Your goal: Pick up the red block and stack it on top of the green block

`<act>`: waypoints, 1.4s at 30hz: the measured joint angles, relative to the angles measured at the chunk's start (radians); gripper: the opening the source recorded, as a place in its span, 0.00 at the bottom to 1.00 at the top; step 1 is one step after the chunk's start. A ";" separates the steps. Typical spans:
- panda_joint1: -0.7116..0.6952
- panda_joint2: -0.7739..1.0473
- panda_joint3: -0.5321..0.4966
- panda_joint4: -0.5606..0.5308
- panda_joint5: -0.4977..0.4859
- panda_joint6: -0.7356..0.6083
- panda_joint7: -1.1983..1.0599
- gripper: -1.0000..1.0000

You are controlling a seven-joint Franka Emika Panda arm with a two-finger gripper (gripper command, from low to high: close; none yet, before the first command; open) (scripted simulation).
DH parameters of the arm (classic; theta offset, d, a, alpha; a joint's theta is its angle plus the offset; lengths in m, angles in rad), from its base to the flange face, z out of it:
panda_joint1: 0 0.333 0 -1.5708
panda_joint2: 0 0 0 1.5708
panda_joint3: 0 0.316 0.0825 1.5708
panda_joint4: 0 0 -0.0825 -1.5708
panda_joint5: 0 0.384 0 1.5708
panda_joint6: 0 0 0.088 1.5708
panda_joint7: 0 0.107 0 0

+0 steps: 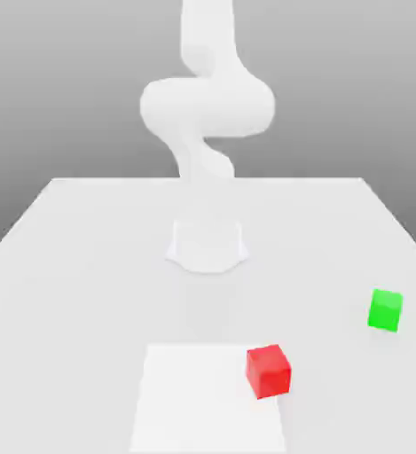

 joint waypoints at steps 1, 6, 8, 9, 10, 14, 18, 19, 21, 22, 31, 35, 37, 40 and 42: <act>0.003 0.042 0.007 -0.021 0.005 0.023 -0.007 0.50; 0.033 0.228 0.028 -0.119 0.008 0.129 -0.023 0.50; 0.044 0.300 0.037 -0.157 0.009 0.171 -0.029 0.50; 0.050 0.337 0.042 -0.177 0.009 0.191 -0.031 0.50; 0.055 0.373 0.046 -0.196 0.009 0.212 -0.034 0.50; 0.073 0.518 0.069 -0.272 0.008 0.294 -0.044 0.50; 0.097 0.663 0.089 -0.348 -0.003 0.377 -0.047 0.50; 0.103 0.700 0.091 -0.367 -0.006 0.397 -0.047 0.50; 0.110 0.772 0.089 -0.381 -0.022 0.449 -0.038 0.50; 0.111 0.809 0.085 -0.380 -0.033 0.478 -0.030 0.50; 0.144 0.975 0.043 -0.360 -0.080 0.617 0.004 0.00; 0.139 0.948 0.049 -0.364 -0.073 0.595 -0.001 0.00; 0.131 0.884 0.062 -0.373 -0.052 0.540 -0.017 0.00; 0.128 0.779 0.074 -0.389 -0.021 0.451 -0.039 0.00; 0.154 0.750 0.090 -0.393 -0.019 0.427 -0.041 0.00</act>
